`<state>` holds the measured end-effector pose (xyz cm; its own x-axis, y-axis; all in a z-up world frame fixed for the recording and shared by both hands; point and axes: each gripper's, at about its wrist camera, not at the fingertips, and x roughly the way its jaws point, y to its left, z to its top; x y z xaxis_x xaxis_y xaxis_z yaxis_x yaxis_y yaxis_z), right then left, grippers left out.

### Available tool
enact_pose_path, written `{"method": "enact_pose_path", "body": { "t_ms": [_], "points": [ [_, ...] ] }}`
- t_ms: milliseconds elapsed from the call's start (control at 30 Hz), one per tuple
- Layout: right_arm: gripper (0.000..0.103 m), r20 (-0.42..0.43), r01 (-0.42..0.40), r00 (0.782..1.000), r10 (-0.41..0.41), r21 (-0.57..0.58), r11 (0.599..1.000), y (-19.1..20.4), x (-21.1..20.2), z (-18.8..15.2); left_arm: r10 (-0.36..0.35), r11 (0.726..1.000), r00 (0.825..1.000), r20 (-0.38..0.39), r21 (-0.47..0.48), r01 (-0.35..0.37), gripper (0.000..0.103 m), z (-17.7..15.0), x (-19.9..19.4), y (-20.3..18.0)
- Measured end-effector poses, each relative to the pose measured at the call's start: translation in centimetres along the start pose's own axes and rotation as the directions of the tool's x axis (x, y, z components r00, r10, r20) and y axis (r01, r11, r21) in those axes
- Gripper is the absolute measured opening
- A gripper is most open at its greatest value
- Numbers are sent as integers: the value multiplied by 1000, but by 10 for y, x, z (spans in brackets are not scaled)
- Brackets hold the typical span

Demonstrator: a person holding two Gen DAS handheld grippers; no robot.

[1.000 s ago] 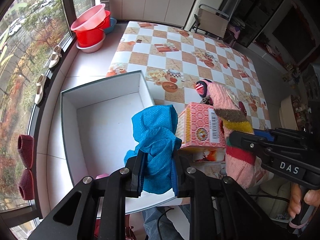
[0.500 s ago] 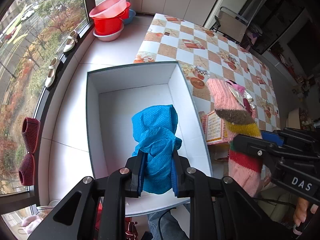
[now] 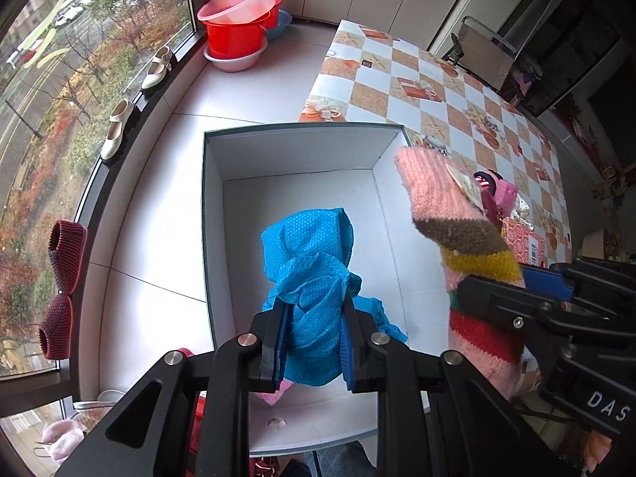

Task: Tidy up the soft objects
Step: 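Carry the knit glove and blue cloth with both tools over the white box, then open both tools to drop the glove and blue cloth into the box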

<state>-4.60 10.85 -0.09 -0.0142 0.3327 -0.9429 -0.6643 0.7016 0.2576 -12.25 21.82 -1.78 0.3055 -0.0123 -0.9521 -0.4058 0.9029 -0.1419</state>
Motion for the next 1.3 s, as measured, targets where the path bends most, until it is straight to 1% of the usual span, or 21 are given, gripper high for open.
{"method": "enact_pose_path", "body": {
  "t_ms": [133, 367, 733, 967, 1300],
  "points": [
    [24, 2, 5, 1000, -5, -14, 1000, 6, 7, 10, 10, 1000, 1000, 3, 2, -10, 23, 4, 6, 3],
    [24, -24, 20, 999, -21, -15, 1000, 6, 23, 20, 8, 1000, 1000, -17, -22, -8, 23, 9, 23, 11],
    [24, -81, 36, 996, -36, -2, 999, 1, 48, 23, 2, 999, 999, -40, -43, -4, 23, 9, 40, 13],
    [24, -104, 41, 994, -39, 16, 999, -2, 56, 24, 2, 999, 998, -56, -49, -5, 23, 7, 48, 15],
    [24, -125, 43, 991, -42, 8, 999, -1, 73, 24, -2, 999, 996, -88, -51, -3, 24, -2, 66, 14]
  ]
}}
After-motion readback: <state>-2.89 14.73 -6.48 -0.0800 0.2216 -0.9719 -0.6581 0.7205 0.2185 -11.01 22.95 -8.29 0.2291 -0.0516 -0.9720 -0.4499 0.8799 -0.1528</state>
